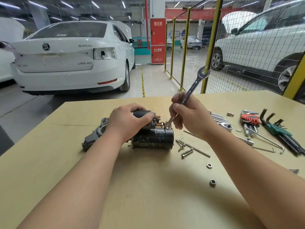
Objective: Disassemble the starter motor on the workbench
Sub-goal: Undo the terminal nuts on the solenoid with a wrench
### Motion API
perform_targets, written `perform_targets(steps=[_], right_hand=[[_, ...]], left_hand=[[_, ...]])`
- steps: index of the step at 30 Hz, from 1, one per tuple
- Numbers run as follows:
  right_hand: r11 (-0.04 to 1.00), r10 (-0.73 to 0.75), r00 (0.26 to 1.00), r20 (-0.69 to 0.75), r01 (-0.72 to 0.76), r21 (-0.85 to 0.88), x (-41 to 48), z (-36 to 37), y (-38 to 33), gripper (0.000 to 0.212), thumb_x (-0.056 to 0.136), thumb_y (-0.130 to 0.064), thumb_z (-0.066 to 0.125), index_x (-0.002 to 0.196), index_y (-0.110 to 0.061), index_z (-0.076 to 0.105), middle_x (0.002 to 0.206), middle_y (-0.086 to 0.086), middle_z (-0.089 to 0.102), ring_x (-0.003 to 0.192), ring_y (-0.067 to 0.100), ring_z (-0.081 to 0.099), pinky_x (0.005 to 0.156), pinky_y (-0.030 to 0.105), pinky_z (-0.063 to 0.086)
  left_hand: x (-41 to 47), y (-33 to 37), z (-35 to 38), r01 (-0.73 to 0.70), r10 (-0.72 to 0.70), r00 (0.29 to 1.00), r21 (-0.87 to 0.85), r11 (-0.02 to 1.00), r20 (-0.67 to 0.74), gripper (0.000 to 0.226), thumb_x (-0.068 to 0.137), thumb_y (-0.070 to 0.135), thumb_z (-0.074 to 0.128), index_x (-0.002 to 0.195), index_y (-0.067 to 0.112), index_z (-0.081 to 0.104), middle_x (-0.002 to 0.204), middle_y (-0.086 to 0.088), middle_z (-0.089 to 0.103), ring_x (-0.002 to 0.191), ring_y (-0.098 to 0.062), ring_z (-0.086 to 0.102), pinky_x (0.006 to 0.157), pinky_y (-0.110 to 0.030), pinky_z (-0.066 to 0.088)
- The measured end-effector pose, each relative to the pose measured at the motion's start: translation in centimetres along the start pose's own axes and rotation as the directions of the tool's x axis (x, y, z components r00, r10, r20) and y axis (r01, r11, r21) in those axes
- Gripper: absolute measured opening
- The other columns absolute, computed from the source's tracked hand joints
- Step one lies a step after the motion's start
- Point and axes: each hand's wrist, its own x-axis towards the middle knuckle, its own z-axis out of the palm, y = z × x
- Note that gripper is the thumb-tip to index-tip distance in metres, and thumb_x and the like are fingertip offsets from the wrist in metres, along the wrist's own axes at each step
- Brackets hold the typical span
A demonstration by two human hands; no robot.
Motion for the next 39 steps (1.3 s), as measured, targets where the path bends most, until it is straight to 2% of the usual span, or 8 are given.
perform_targets(steps=[5,8,12,19,27,31,35,39], right_hand=[[1.0,0.008,1.0,0.026,-0.008,0.012,0.3,0.9,1.0,0.021,0.095,0.001,0.039,0.091,-0.018,0.045,0.061,-0.001,0.055,0.045,0.023,0.047,0.043,0.028,0.039],[0.987,-0.16,0.986,0.042,0.16,0.012,-0.1,1.2,-0.2,0.019,0.093,0.001,0.038,0.09,-0.017,0.045,0.059,-0.004,0.054,0.047,0.022,0.045,0.045,0.029,0.039],[0.939,-0.29,0.956,0.034,0.278,0.204,0.4,0.3,-2.6,0.014,0.088,-0.002,0.037,0.09,-0.012,0.045,0.06,-0.004,0.057,0.051,0.021,0.044,0.049,0.031,0.036],[0.994,-0.097,0.994,0.044,0.099,-0.05,0.0,0.8,-1.1,0.024,0.095,0.007,0.036,0.088,-0.011,0.049,0.071,0.01,0.057,0.058,0.028,0.048,0.054,0.035,0.04],[0.976,-0.061,0.998,-0.008,0.061,0.211,-0.8,0.3,-1.0,0.025,0.095,0.011,0.031,0.088,-0.009,0.046,0.056,0.004,0.053,0.047,0.022,0.042,0.044,0.03,0.035],[0.983,-0.088,0.988,-0.127,0.107,0.152,-0.5,0.6,-1.0,0.025,0.097,0.009,0.032,0.089,-0.011,0.044,0.062,0.007,0.052,0.051,0.023,0.043,0.045,0.03,0.037],[0.991,-0.057,0.995,-0.083,0.067,0.12,-0.8,2.0,-0.4,0.023,0.098,0.006,0.033,0.09,-0.013,0.044,0.065,0.006,0.054,0.054,0.025,0.047,0.048,0.028,0.043],[0.978,-0.003,0.998,-0.066,0.017,0.208,-0.4,1.1,-0.8,0.022,0.097,0.005,0.032,0.09,-0.011,0.043,0.057,0.003,0.053,0.044,0.021,0.043,0.041,0.027,0.035]], left_hand=[[0.3,0.0,0.2,0.003,-0.003,1.0,0.005,1.0,-0.003,0.044,0.057,0.072,0.051,0.082,0.04,0.069,0.079,0.024,0.066,0.08,0.003,0.058,0.061,-0.02,0.043],[0.3,-0.1,0.2,0.002,-0.002,1.0,0.01,1.0,-0.006,0.045,0.058,0.072,0.051,0.082,0.04,0.069,0.079,0.024,0.066,0.079,0.004,0.058,0.062,-0.02,0.044],[0.3,-0.1,0.1,-0.008,0.009,1.0,0.014,1.0,-0.013,0.043,0.059,0.073,0.051,0.081,0.041,0.069,0.078,0.026,0.065,0.078,0.005,0.057,0.059,-0.018,0.04],[0.2,0.0,0.1,-0.01,0.011,1.0,0.018,1.0,-0.019,0.037,0.059,0.073,0.05,0.075,0.044,0.066,0.074,0.028,0.062,0.075,0.007,0.056,0.057,-0.018,0.039],[0.3,-0.1,0.1,-0.012,0.012,1.0,0.015,1.0,-0.019,0.039,0.059,0.073,0.051,0.077,0.043,0.067,0.074,0.028,0.063,0.076,0.006,0.057,0.057,-0.018,0.04],[0.2,0.0,0.0,-0.008,0.009,1.0,0.014,1.0,-0.019,0.039,0.058,0.072,0.05,0.077,0.043,0.068,0.074,0.028,0.063,0.078,0.012,0.055,0.057,-0.016,0.036],[0.1,0.0,0.0,-0.024,0.025,1.0,0.025,0.999,-0.015,0.043,0.059,0.071,0.05,0.081,0.04,0.069,0.077,0.025,0.064,0.077,0.005,0.056,0.058,-0.018,0.038],[0.0,0.0,0.1,-0.017,0.017,1.0,0.03,0.999,-0.013,0.04,0.059,0.072,0.05,0.079,0.042,0.068,0.075,0.026,0.063,0.076,0.007,0.056,0.058,-0.018,0.038]])
